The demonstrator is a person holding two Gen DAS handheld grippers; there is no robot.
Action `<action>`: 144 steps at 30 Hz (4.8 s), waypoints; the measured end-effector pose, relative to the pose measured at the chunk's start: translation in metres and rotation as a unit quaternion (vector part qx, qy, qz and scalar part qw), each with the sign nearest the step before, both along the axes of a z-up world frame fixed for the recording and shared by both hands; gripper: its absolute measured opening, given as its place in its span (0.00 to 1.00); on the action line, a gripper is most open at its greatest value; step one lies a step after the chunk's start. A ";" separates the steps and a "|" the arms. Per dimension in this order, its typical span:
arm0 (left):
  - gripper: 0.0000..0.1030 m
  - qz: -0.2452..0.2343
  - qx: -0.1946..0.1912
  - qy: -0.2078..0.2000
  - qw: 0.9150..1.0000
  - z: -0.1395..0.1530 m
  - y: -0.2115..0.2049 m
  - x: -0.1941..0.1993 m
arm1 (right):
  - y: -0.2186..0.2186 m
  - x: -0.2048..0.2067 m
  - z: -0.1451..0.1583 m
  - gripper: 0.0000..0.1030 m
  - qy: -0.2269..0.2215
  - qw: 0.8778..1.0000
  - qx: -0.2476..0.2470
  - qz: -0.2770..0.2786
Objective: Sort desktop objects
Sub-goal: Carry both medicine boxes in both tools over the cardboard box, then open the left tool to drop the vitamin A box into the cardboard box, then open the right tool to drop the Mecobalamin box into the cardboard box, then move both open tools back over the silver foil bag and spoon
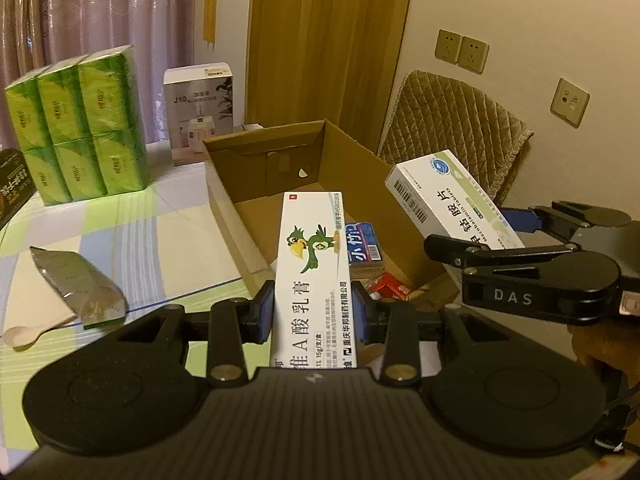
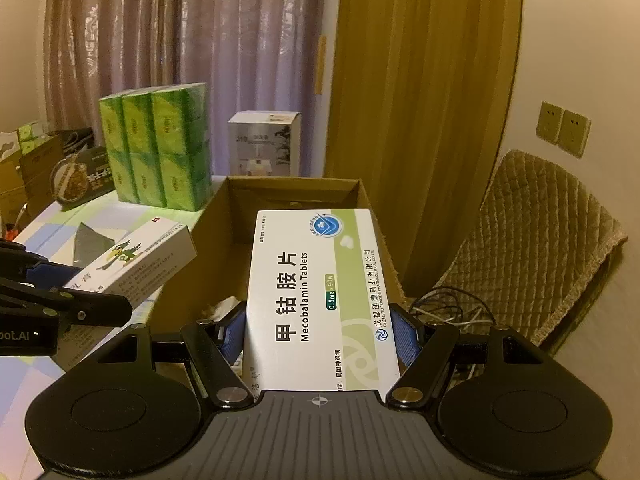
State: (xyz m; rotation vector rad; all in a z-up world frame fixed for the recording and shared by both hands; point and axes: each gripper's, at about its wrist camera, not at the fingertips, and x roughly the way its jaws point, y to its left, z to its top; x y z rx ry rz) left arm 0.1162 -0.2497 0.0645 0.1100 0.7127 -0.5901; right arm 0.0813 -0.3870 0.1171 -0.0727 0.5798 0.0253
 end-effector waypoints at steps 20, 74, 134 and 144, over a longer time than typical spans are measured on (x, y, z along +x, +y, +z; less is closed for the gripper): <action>0.32 -0.011 0.006 0.015 1.000 -0.015 -0.044 0.040 | -0.023 0.040 -0.013 0.66 0.008 1.000 0.005 -0.005; 0.40 0.021 -0.005 0.033 0.999 -0.029 -0.026 0.054 | -0.018 0.065 -0.028 0.67 0.025 1.000 0.016 -0.002; 0.92 0.141 0.007 0.035 0.989 -0.030 0.190 -0.013 | 0.118 -0.016 0.001 0.94 0.009 0.995 0.009 0.099; 0.96 0.143 0.046 0.037 0.988 -0.042 0.241 0.000 | 0.160 -0.003 -0.002 0.95 0.019 0.990 -0.008 0.141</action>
